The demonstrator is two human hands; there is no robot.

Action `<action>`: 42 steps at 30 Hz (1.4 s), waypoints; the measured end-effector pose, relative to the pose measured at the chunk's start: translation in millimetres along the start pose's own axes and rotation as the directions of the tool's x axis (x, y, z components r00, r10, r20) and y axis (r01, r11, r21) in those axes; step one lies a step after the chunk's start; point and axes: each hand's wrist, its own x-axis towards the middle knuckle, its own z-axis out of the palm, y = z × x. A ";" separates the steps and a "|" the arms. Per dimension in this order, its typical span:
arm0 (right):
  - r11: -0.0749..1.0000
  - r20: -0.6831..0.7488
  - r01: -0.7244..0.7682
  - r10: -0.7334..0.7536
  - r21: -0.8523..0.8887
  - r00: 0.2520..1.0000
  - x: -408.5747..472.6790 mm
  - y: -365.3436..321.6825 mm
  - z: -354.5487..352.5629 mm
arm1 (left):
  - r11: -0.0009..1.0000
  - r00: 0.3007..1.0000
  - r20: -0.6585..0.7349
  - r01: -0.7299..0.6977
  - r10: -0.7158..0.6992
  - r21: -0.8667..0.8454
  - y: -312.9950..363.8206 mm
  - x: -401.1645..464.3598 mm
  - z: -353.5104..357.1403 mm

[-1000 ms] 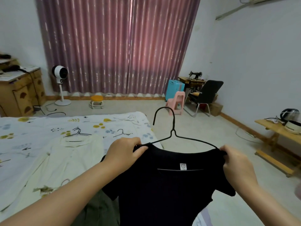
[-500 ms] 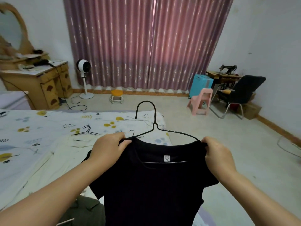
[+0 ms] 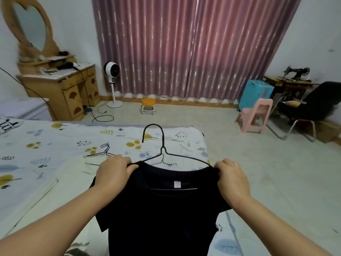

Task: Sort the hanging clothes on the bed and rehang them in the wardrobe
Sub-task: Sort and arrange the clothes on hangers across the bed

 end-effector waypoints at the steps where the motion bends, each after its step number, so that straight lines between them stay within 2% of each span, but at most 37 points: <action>1: 1.000 0.022 -0.024 0.023 0.020 0.999 12.4 -1.2 11.6 | 1.000 1.000 0.013 0.011 -0.011 0.011 -2.2 12.8 9.9; 4: 0.996 0.048 -0.064 0.061 0.063 0.997 47.3 -2.8 49.1 | 0.999 0.999 0.025 0.036 -0.037 0.040 -9.7 50.0 44.4; 10: 0.988 0.025 -0.120 0.118 0.099 0.993 108.0 -5.2 120.6 | 1.000 1.000 0.025 0.000 0.000 0.029 -30.0 115.2 126.0; 16: 0.990 0.010 -0.103 0.102 0.092 0.995 157.0 -5.6 189.5 | 1.000 1.000 0.013 -0.016 0.016 0.006 -53.7 159.4 199.4; 22: 0.988 0.045 -0.126 0.122 0.093 0.991 193.6 -0.9 255.4 | 0.992 0.994 0.067 -0.091 0.085 0.084 -71.0 200.9 261.2; 25: 0.978 0.095 -0.143 0.130 0.150 0.987 210.9 -4.1 279.6 | 0.997 0.983 0.173 -0.071 0.067 0.018 -75.4 217.4 291.1; 28: 0.956 0.252 -0.195 0.138 0.220 0.958 209.6 -8.9 304.6 | 0.995 0.923 0.378 -0.048 0.077 -0.085 -78.1 212.7 325.5; 33: 0.987 0.452 -0.101 0.034 0.124 0.891 160.6 -3.4 347.8 | 0.993 0.834 0.539 -0.112 0.117 -0.042 -88.1 163.3 365.9; 38: 0.996 0.545 -0.075 0.033 0.054 0.838 111.7 -3.6 342.7 | 0.993 0.757 0.649 -0.116 0.078 0.016 -99.7 122.6 354.6; 42: 0.996 0.541 -0.058 0.015 0.063 0.841 90.1 -14.6 309.2 | 0.996 0.742 0.666 -0.088 0.074 -0.014 -94.9 104.6 317.0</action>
